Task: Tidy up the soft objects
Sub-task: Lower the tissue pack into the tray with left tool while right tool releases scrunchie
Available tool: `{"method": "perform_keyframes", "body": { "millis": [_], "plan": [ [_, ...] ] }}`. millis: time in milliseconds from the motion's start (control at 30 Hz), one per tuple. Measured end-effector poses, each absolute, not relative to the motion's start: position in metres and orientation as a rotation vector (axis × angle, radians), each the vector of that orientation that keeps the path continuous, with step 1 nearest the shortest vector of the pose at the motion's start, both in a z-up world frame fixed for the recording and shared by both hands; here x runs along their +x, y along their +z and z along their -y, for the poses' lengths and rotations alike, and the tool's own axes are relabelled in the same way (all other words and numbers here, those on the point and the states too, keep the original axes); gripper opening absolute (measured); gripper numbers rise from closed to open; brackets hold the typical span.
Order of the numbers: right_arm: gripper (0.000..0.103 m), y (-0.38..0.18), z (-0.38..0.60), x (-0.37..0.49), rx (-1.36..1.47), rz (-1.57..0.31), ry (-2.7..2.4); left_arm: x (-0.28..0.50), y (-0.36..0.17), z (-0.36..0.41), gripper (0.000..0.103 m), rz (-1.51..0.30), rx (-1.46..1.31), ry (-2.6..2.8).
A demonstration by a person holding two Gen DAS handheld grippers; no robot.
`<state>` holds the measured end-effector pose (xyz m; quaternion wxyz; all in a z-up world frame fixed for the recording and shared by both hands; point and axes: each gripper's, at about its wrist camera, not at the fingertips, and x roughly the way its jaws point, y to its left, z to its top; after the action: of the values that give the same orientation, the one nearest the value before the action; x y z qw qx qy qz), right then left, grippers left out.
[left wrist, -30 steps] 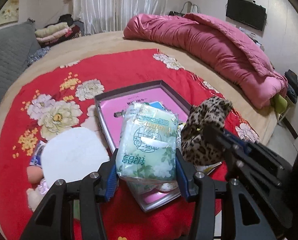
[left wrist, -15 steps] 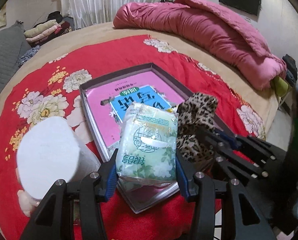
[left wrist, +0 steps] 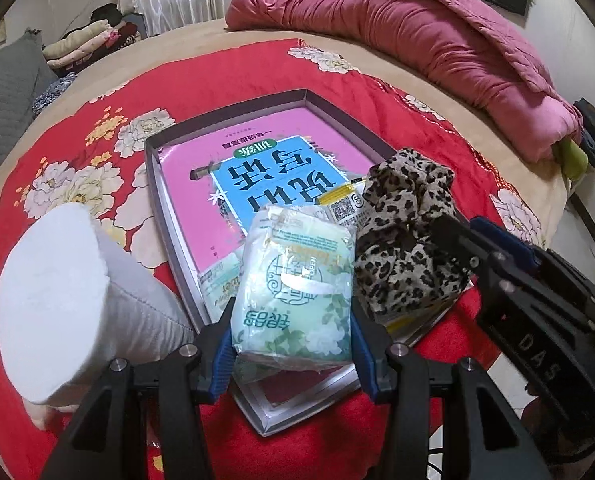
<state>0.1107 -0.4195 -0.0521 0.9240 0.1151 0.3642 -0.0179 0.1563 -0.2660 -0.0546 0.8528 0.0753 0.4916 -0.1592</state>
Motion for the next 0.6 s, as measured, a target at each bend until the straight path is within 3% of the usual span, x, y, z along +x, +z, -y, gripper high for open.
{"method": "perform_keyframes", "body": {
  "millis": [600],
  "plan": [
    [0.054,-0.039,0.419,0.103,0.269,-0.687,-0.070,0.160,-0.060,0.259,0.051,-1.071,0.071,-0.356]
  ]
}}
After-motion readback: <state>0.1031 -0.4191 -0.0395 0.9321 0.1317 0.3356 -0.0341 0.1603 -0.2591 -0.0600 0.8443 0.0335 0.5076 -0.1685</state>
